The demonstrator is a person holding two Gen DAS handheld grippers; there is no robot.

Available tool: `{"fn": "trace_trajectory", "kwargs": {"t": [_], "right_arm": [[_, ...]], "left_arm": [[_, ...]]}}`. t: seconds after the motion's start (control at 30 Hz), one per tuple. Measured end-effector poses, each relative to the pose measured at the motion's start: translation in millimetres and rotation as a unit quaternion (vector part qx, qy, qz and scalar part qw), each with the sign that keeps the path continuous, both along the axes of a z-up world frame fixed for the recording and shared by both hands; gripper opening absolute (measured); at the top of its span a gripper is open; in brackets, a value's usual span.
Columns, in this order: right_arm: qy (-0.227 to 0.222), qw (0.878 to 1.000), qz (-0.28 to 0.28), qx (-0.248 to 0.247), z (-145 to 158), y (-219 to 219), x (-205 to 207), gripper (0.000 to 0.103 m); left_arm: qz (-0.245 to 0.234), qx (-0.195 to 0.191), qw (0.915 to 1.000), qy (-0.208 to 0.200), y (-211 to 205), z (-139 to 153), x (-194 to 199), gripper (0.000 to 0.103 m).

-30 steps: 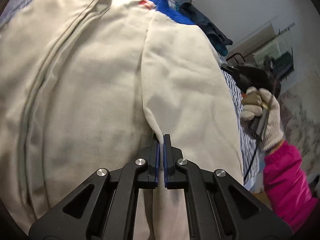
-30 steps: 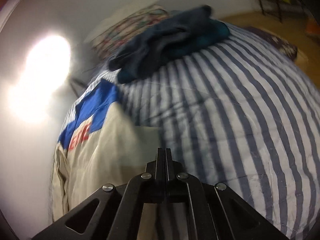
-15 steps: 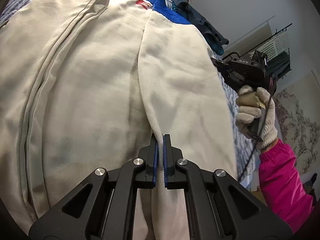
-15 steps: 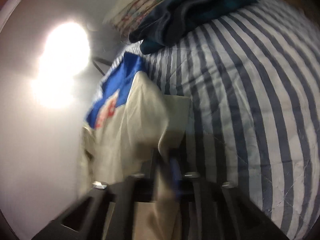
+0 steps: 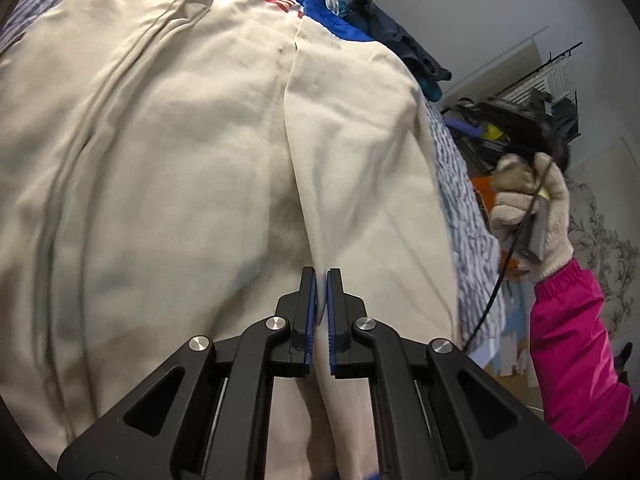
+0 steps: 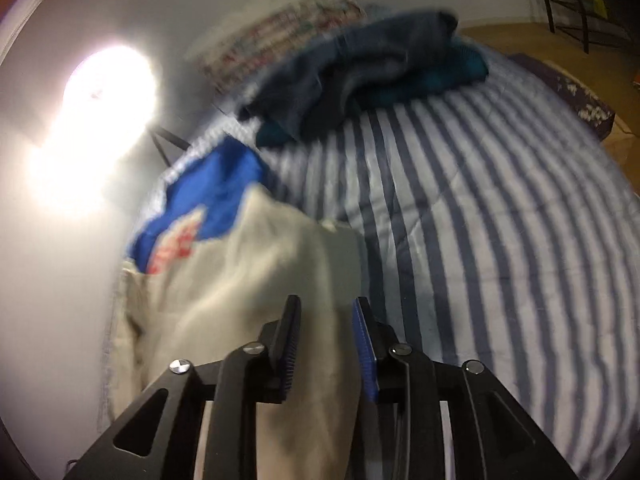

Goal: Fold large clothes

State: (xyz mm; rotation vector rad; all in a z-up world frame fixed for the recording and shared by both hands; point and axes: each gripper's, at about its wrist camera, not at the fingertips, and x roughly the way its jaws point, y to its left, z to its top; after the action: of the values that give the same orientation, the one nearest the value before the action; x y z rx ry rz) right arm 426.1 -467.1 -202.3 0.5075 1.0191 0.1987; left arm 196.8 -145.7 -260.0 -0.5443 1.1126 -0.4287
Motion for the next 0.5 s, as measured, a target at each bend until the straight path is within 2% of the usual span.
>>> {"fn": "trace_trajectory", "kwargs": {"t": [0.03,0.1,0.2,0.3,0.5], "right_arm": [[-0.007,1.000,0.002,0.015,13,-4,-9,0.035],[-0.018,0.999,0.017,0.042,38,-9,-32,0.035],[-0.032,0.996,0.048,0.068,63,-7,-78,0.037],[-0.024,0.995,0.072,0.069,72,1,-129,0.038],[0.023,0.992,0.105,0.068,51,24,-217,0.039]], "left_arm": [[-0.006,-0.004,1.0000,0.000,2,2,-6,0.017],[-0.014,-0.010,0.9999,-0.001,6,4,-19,0.028],[-0.022,-0.024,0.9994,0.010,9,3,-41,0.029],[-0.032,-0.030,0.9989,0.016,9,0,-60,0.029],[-0.052,-0.041,0.9973,0.031,5,-12,-90,0.029]]}}
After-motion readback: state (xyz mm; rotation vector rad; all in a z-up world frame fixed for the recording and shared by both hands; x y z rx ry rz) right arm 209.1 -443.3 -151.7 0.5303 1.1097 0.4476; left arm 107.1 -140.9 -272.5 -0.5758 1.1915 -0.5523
